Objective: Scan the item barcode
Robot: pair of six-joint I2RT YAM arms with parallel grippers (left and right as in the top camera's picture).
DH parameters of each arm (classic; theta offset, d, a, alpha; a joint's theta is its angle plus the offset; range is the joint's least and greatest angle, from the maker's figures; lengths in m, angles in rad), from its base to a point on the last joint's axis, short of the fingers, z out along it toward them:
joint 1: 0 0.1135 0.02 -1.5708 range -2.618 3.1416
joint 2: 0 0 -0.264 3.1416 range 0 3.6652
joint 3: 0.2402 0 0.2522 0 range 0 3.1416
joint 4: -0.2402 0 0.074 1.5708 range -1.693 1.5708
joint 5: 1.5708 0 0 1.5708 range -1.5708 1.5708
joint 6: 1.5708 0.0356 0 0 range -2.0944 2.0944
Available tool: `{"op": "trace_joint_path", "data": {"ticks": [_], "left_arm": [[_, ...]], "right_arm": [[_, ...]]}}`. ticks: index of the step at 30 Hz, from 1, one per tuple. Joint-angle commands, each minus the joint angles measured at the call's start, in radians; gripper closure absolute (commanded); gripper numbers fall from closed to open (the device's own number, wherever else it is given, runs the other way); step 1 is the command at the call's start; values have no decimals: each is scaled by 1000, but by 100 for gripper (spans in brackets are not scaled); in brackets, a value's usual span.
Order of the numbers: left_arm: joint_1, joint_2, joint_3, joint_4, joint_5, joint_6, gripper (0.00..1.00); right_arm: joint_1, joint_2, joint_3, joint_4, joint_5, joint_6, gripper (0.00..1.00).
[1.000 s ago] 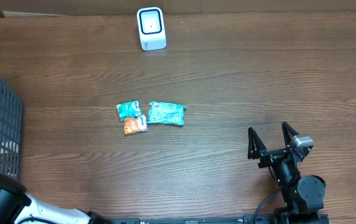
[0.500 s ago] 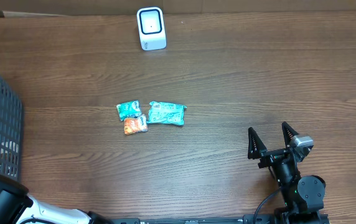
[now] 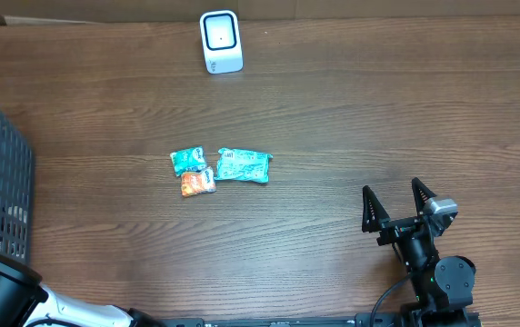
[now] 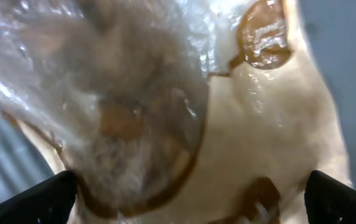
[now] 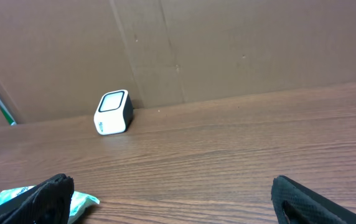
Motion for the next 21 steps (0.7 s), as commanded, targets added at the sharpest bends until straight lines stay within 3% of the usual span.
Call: {"op": "trace_joint_path", "data": {"ticks": [1,5,6,8,11,12,13,21], "left_arm": [[-6,10,-71,60,-16,-7,0],[-6,41,-103,99,-16,-6,3],[-6,43,-103,100,-16,-6,13],[-6,43,-103,106,-16,-6,44],[-6,43,-103,105,-16,-6,69],[-6,43,-103,102,-16,-6,87],[-6,43,-102,99,-16,-6,94],[-6,36,-66,32,-16,-6,96]], "right_arm": [[5,-9,-10,3,-1,-2,0],[5,-9,-10,3,-1,-2,0],[5,-9,-10,3,-1,-2,0],[5,-9,-10,3,-1,-2,0],[5,-9,-10,3,-1,-2,0],[5,-9,-10,3,0,-2,0],[5,-9,-10,3,-1,-2,0],[5,-9,-10,3,-1,-2,0]]}}
